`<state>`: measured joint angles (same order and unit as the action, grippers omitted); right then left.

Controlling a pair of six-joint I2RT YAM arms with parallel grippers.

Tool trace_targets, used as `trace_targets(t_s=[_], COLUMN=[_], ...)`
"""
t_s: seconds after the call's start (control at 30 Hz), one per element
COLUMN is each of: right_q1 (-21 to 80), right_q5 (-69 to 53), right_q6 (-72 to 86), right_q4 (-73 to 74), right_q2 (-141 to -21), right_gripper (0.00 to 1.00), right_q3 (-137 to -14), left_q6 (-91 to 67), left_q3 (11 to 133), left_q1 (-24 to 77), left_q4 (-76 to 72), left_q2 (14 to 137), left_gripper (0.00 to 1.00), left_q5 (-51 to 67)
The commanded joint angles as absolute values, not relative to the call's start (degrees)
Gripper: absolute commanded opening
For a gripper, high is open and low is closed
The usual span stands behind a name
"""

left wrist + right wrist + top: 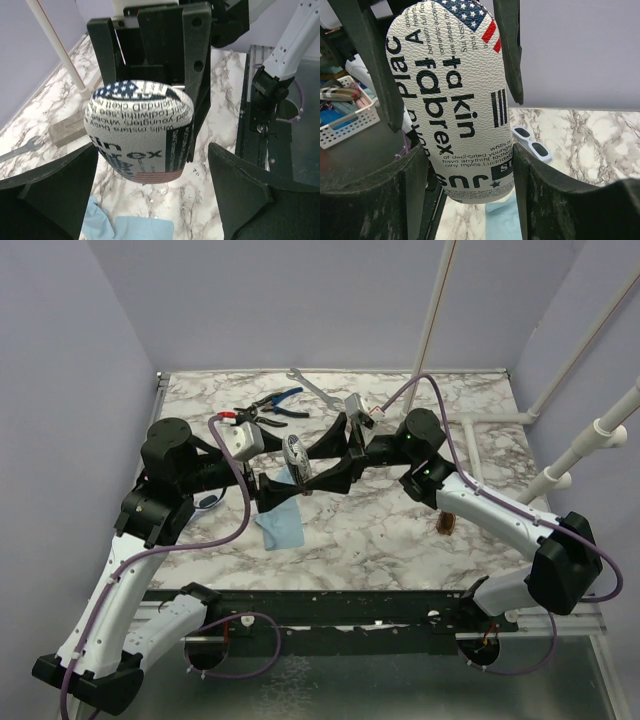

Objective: Organize the sunglasses
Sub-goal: Open the sunglasses case.

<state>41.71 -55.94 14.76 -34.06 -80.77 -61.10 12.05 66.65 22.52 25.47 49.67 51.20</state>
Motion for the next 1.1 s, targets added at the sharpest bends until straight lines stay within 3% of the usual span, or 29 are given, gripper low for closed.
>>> trace_targets(t_s=[0.0,0.03,0.23,0.37,0.5,0.57,0.83,0.87,1.07], right_q1=[41.9,41.9,41.9,41.9,41.4,40.2,39.4,39.4,40.0], right_q5=[-54.5,-54.6,-54.7,-54.0,-53.5,-52.8,-49.2,-49.7,-53.1], right_q6=[15.7,15.7,15.2,14.0,13.5,14.0,16.5,16.9,16.5], right_q4=[-36.3,-36.3,-35.5,-34.3,-32.8,-32.6,-36.7,-37.7,-37.9], right_q2=[-81.7,-81.7,-80.9,-79.6,-78.6,-78.2,-79.9,-80.2,-82.2], right_gripper=[0.12,0.12,0.12,0.12,0.14,0.21,0.91,0.96,0.99], right_q3=[-62.4,-62.4,-62.3,-61.5,-61.4,-60.9,-60.9,-60.7,-62.6], left_q6=[3.0,2.5,2.8,3.5,5.7,6.9,6.8,6.5,5.6], left_q3=[65.8,65.7,64.9,65.1,65.9,66.2,66.5,66.6,66.8], left_q1=[22.8,22.8,22.9,22.8,22.8,22.8,22.9,22.9,22.9], left_q4=[17.0,16.6,16.4,17.3,20.3,22.1,22.7,22.7,22.2], left_q2=[49.4,49.6,49.1,48.9,49.1,49.1,49.6,49.7,49.7], left_gripper=[0.87,0.84,0.35,0.21,0.00,0.00,0.00,0.00,0.00], left_q5=[52.5,52.4,52.9,53.5,53.7,53.1,51.2,51.2,51.8])
